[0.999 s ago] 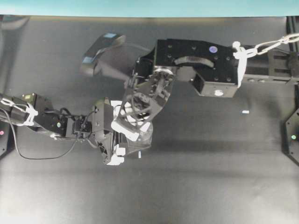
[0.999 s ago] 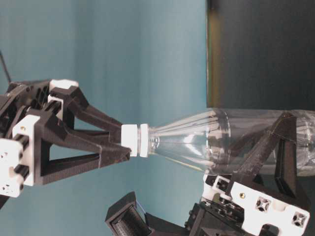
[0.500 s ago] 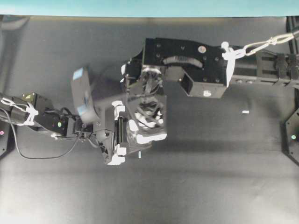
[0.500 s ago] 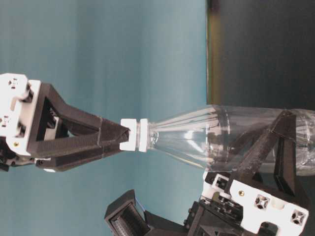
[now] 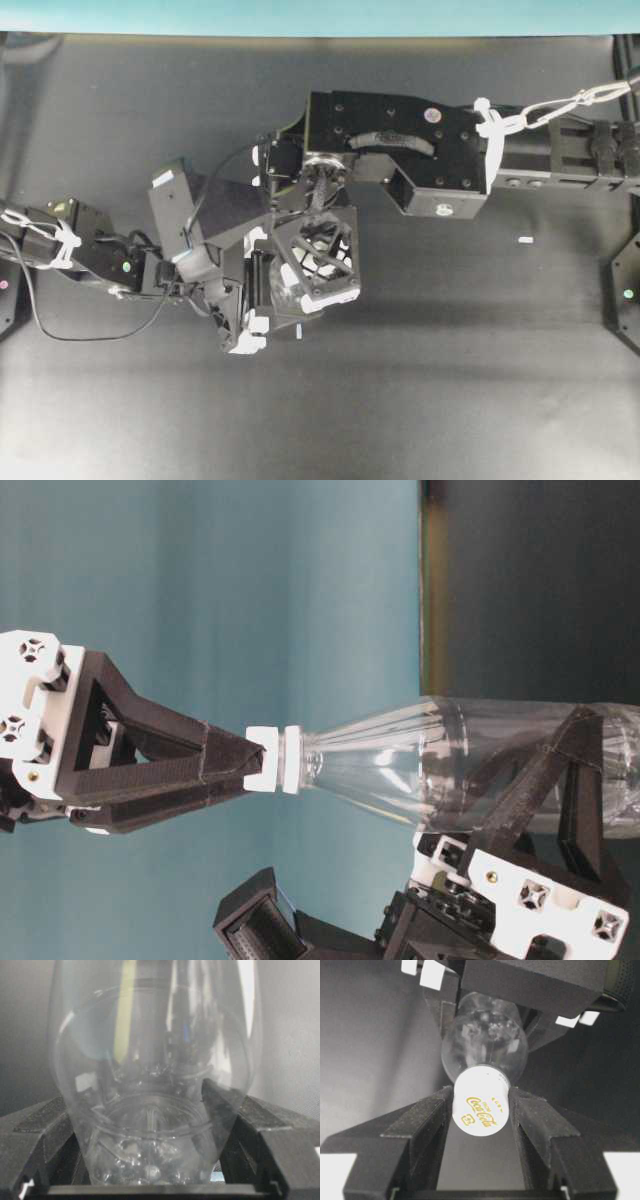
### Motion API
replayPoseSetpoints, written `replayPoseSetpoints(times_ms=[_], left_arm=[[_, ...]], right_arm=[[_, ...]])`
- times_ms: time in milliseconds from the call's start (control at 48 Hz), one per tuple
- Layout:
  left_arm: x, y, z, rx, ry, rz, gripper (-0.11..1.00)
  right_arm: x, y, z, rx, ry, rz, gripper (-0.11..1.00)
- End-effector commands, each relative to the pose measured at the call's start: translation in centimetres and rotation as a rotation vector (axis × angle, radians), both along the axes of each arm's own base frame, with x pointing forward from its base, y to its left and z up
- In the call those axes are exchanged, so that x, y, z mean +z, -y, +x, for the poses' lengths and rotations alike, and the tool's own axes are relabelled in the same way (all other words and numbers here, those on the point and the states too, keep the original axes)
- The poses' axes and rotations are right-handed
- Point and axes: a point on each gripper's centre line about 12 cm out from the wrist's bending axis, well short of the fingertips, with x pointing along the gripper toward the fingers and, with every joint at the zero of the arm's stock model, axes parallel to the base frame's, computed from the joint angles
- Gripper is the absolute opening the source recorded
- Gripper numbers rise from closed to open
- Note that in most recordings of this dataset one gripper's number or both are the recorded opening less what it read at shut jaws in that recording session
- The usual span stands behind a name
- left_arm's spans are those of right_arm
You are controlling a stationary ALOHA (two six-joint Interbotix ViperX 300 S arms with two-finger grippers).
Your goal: Open the bottle cap by holding the bottle with the left arm and twisting the cap with the right arm.
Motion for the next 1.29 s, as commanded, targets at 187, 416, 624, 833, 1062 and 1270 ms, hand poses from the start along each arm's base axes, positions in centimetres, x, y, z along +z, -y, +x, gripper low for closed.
replayPoseSetpoints(times_ms=[187, 416, 624, 833, 1062, 1270], left_arm=[[-0.2, 0.1, 0.0, -0.005, -0.014, -0.001, 0.78], [-0.2, 0.1, 0.0, -0.005, -0.014, -0.001, 0.78], [-0.3, 0.1, -0.1, -0.004, -0.017, -0.001, 0.78], [-0.2, 0.1, 0.1, -0.004, -0.012, -0.001, 0.78], [-0.1, 0.1, 0.1, -0.005, -0.011, -0.001, 0.78], [-0.2, 0.3, 0.0, -0.008, -0.017, -0.001, 0.78]], right_arm=[[2.9, -0.6, -0.3, -0.034, 0.098, 0.011, 0.66], [5.4, -0.8, -0.6, -0.105, 0.184, 0.037, 0.83], [7.8, 0.0, -1.2, -0.654, 0.126, 0.167, 0.84], [6.3, -0.2, -1.7, -0.976, -0.040, 0.171, 0.83], [3.6, -0.5, -0.3, -1.065, -0.043, 0.191, 0.83], [1.2, -0.7, -0.5, -1.072, -0.078, 0.171, 0.83]])
